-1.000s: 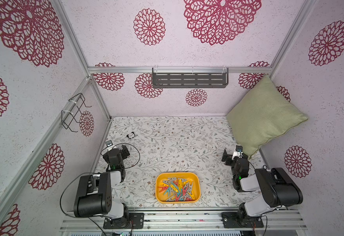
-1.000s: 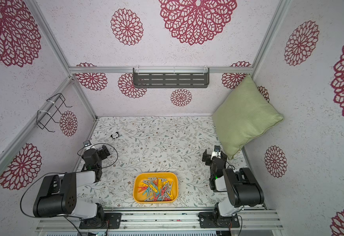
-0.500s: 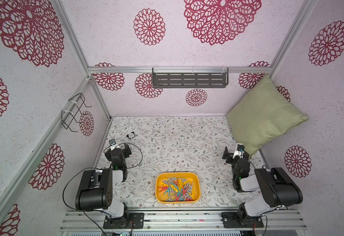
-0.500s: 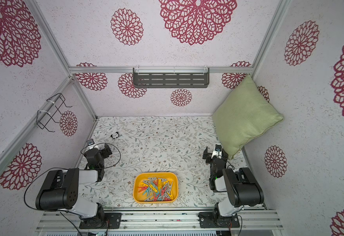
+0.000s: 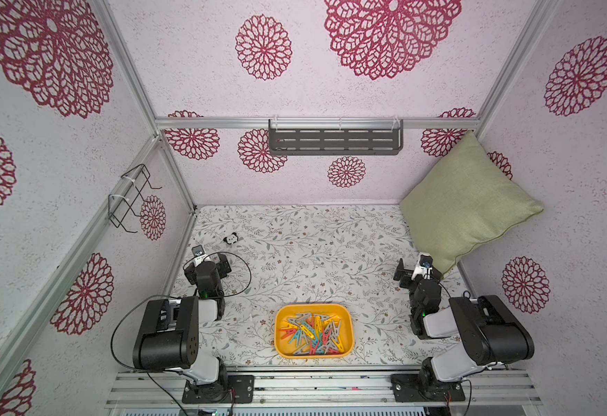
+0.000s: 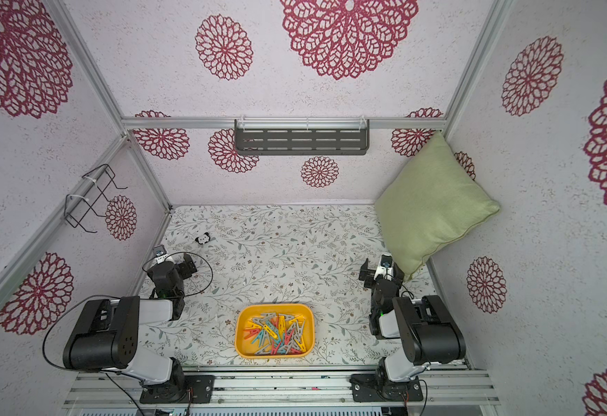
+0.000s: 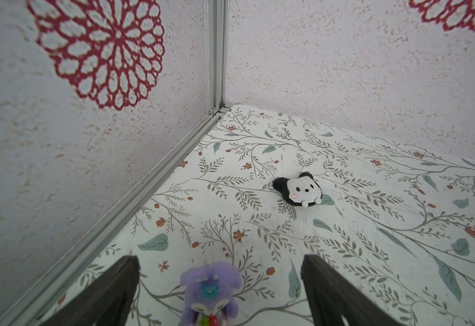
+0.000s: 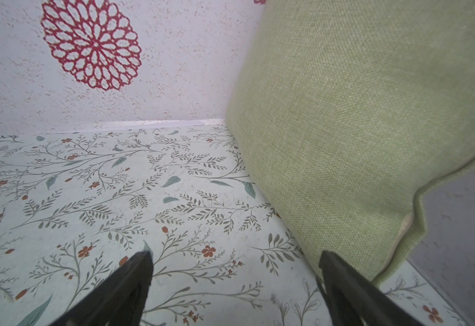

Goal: Put the clothespins into the storage box
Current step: Reset both arms

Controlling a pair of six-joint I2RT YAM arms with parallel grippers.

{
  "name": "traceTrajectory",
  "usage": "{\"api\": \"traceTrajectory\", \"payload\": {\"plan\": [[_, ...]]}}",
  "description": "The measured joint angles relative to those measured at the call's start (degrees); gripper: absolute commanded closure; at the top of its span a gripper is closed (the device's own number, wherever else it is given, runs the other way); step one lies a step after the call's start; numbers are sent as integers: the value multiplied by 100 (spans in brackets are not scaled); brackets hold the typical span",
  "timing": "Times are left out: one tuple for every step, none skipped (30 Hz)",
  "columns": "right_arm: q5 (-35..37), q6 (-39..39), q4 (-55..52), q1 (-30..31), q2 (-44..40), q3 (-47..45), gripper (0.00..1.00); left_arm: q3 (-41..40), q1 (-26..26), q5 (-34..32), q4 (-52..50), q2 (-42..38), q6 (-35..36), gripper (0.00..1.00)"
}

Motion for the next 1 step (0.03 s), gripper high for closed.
{"api": "traceTrajectory", "payload": {"plan": [[2,-2,2,0,0,0,1,0,0,-7,0,0,0,3]]}}
